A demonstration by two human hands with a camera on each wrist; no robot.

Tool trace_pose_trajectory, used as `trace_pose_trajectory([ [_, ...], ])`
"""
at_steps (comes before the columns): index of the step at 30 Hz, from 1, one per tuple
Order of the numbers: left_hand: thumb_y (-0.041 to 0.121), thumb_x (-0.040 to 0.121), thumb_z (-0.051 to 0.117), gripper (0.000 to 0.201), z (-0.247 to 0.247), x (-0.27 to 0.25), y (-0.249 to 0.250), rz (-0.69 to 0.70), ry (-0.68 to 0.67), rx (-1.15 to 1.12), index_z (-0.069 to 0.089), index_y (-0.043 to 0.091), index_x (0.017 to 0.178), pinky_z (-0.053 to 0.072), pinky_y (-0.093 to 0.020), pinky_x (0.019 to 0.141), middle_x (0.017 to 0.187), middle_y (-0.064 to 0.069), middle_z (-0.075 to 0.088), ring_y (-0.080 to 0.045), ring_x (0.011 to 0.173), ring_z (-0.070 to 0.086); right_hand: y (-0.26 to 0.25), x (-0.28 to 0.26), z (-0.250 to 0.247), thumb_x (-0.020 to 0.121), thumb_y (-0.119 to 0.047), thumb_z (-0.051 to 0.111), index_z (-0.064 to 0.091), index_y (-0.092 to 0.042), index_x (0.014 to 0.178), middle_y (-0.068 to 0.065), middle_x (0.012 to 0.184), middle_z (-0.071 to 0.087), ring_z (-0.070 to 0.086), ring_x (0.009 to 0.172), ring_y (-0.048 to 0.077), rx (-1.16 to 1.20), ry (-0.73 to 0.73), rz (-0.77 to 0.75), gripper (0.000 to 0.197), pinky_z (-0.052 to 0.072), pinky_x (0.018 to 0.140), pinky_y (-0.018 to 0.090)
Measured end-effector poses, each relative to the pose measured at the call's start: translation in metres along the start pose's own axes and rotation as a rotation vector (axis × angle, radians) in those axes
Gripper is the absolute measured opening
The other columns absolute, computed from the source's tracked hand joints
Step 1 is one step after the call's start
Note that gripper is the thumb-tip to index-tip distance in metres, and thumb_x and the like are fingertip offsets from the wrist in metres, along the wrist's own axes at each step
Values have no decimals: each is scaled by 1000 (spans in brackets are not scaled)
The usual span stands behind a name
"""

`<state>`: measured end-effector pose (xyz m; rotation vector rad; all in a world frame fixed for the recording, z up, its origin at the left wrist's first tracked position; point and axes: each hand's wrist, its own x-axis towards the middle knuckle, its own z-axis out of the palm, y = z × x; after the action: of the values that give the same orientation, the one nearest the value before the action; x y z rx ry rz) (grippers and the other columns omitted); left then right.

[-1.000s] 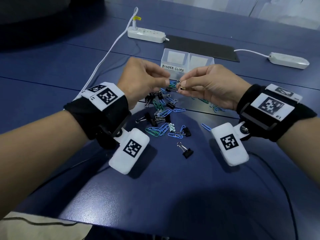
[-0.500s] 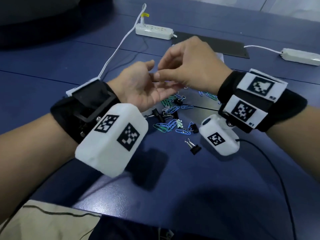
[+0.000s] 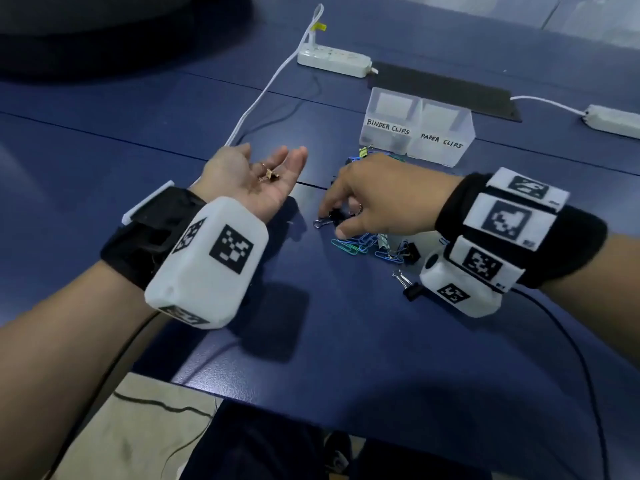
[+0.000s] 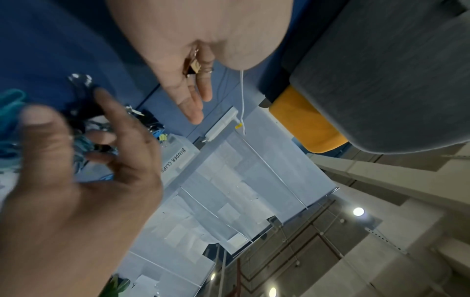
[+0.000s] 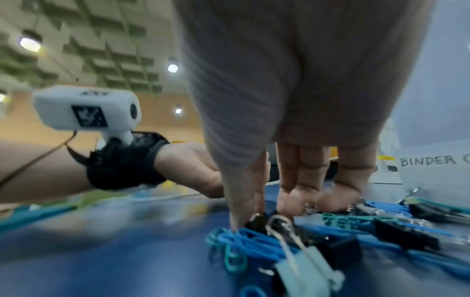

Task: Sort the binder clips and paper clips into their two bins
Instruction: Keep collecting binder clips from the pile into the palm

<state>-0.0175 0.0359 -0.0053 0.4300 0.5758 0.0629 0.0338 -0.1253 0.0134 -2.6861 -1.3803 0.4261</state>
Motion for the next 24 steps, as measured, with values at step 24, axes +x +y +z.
trace_pose_trajectory([
  [24,24,104,29,46,10,2,-23,-43,-38,89,56,-7,85,57,-26,53,93,-21,54,-25,72,58,22,-13,-26,75,-39,73,73,-26,95,-15,72,62,52,64,-6,59,185,19,23,41,64,12],
])
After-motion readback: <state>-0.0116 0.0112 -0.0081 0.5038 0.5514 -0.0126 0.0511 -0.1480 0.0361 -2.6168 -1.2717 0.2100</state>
